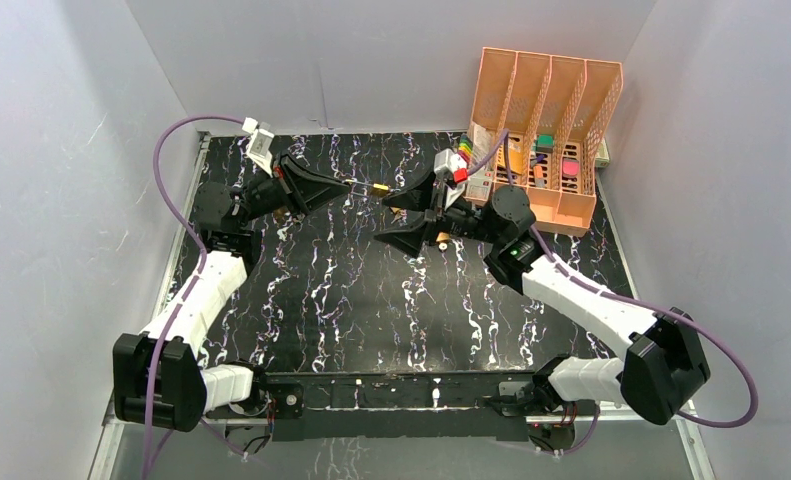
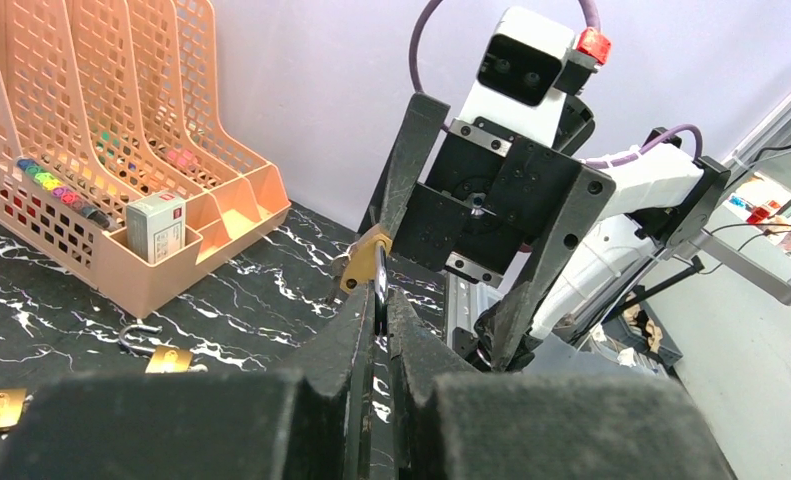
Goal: Lock with the key
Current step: Pick up the lock from the center of the board.
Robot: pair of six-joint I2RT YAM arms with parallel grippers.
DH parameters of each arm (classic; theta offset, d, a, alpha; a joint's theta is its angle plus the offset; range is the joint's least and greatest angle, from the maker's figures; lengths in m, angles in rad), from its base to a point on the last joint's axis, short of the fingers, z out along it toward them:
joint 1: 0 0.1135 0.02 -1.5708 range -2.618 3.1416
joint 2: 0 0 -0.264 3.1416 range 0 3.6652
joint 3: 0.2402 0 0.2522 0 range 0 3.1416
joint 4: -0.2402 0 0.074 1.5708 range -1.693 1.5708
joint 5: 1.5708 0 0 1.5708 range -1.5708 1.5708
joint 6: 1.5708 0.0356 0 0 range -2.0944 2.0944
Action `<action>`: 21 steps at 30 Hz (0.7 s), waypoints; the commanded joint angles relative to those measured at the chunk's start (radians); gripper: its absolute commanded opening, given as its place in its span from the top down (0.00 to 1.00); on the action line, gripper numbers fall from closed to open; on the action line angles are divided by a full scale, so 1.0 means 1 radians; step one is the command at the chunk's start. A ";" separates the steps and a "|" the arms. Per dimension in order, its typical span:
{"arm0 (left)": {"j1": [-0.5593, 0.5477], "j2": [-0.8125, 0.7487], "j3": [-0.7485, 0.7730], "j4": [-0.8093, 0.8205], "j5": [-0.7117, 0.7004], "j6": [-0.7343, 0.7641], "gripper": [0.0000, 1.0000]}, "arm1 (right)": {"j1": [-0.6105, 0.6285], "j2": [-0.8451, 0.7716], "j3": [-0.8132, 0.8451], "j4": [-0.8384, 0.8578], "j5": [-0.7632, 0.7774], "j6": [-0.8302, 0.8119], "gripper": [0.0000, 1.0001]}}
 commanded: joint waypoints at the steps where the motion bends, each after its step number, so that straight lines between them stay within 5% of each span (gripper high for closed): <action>1: 0.003 -0.041 -0.003 0.043 -0.025 0.029 1.00 | -0.007 0.002 0.070 0.052 0.034 0.013 0.18; 7: 0.009 -0.039 0.023 0.008 -0.057 0.074 1.00 | -0.009 -0.026 0.187 -0.320 0.063 -0.070 0.20; 11: 0.010 -0.027 0.044 -0.022 -0.051 0.098 1.00 | -0.011 -0.095 0.205 -0.491 0.146 -0.159 0.12; 16: 0.010 -0.024 0.046 -0.022 -0.050 0.099 1.00 | -0.013 -0.133 0.164 -0.454 0.269 -0.250 0.09; 21: 0.010 -0.028 0.051 -0.023 -0.040 0.092 1.00 | -0.014 -0.073 0.160 -0.332 0.202 -0.259 0.09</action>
